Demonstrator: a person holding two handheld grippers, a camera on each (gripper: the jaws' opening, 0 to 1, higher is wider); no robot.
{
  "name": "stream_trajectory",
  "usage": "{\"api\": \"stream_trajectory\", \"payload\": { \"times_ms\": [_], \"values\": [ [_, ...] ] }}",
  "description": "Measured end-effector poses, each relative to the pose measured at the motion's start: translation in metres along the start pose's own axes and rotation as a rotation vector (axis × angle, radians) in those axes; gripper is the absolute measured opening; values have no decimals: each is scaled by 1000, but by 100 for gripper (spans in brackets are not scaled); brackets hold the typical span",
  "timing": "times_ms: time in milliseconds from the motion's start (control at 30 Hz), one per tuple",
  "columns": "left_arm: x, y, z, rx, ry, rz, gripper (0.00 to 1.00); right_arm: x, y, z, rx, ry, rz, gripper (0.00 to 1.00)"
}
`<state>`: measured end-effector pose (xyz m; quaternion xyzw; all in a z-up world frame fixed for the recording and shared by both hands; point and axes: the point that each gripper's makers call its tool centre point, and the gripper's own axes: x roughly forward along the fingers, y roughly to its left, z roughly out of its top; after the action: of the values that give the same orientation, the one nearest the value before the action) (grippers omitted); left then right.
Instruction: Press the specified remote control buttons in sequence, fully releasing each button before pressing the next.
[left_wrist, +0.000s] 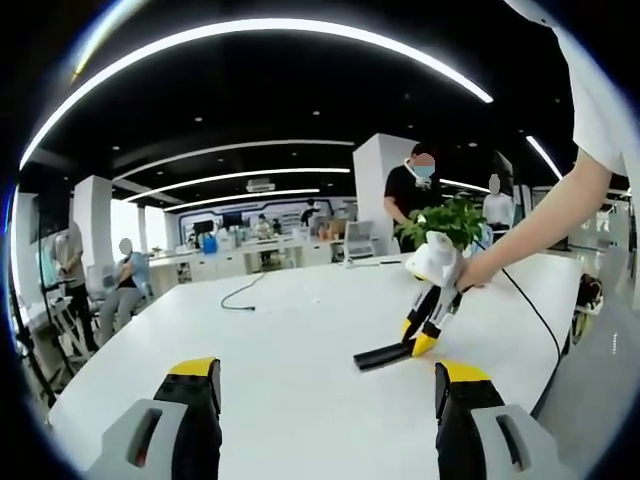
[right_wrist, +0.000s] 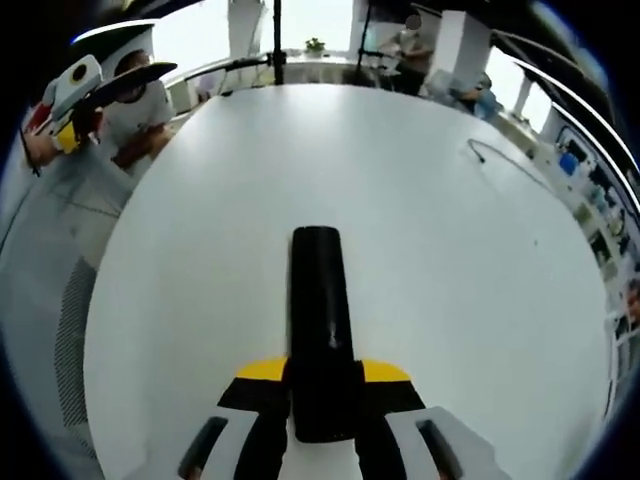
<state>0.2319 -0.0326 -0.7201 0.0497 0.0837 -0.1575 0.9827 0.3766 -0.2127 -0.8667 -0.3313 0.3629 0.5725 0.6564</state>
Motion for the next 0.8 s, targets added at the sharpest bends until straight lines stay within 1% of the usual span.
{"api": "stream_trajectory", "payload": {
  "times_ms": [67,100,133,167,233,333,467,533,567,600,667,700,800],
  "values": [
    [0,0,0,-3,-1,1,92,-2,-2,-2,26,-3,-19,27],
    [0,0,0,-3,-1,1,92,-3,0,-1,70,-23,-13,29],
    [0,0,0,-2,0,2,92,-4,1,1,96,-43,-10,30],
    [0,0,0,-2,0,2,92,-6,2,2,111,-59,-10,32],
    [0,0,0,-2,-1,1,92,-11,1,5,139,-90,-37,37],
    [-1,0,0,-2,-1,1,92,-19,3,12,219,-168,-67,42],
    [-1,0,0,-3,-3,2,92,-29,3,18,301,-244,-106,49],
    [-1,0,1,-5,-5,1,92,-35,5,24,361,-303,-118,55],
    [-1,0,1,-8,-8,0,92,-39,6,30,399,-357,-116,57],
    [-1,0,1,-10,-7,-1,91,-43,8,36,445,-406,-97,60],
    [-2,0,0,-18,-1,-4,88,-50,9,41,512,-467,-85,65],
    [-2,-1,0,-20,-2,-6,88,-55,6,42,519,-490,-106,68],
    [-2,-1,2,-25,-13,-5,88,-62,7,39,491,-480,-154,77]
  ]
}}
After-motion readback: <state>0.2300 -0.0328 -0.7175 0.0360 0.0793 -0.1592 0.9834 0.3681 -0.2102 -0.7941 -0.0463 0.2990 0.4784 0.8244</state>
